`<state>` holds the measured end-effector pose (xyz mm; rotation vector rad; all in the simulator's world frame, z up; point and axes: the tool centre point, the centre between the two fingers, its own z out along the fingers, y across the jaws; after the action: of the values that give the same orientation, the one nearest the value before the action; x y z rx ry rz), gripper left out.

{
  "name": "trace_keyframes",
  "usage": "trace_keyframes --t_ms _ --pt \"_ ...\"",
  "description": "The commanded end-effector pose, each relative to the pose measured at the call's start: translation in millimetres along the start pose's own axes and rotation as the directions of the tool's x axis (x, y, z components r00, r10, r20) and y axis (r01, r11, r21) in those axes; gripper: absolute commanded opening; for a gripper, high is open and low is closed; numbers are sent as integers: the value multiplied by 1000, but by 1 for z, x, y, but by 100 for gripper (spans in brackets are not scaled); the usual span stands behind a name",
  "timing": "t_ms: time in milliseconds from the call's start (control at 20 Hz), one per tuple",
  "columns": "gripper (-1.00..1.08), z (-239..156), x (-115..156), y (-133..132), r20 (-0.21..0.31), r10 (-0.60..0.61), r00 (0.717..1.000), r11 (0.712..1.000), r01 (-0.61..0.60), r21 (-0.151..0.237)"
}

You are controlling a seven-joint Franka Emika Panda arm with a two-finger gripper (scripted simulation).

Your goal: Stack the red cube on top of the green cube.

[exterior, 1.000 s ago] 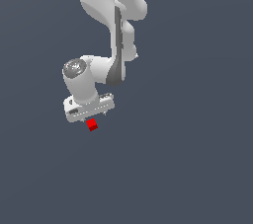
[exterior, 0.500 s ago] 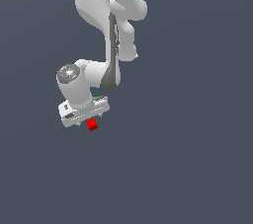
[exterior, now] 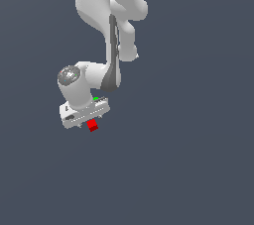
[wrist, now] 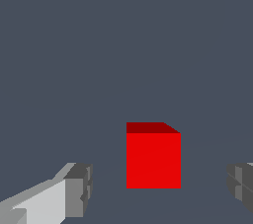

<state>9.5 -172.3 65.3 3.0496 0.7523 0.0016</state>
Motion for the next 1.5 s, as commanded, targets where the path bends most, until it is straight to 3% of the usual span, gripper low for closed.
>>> trace_keyframes --t_ms 0,600,650,1450 --pt "100 8 0 0 1 0 1000 1000 0 1" --pt "100 45 0 0 1 0 1000 1000 0 1" --pt "-100 45 0 0 1 0 1000 1000 0 1" --pt "-100 34 0 -1 1 0 1000 1000 0 1"
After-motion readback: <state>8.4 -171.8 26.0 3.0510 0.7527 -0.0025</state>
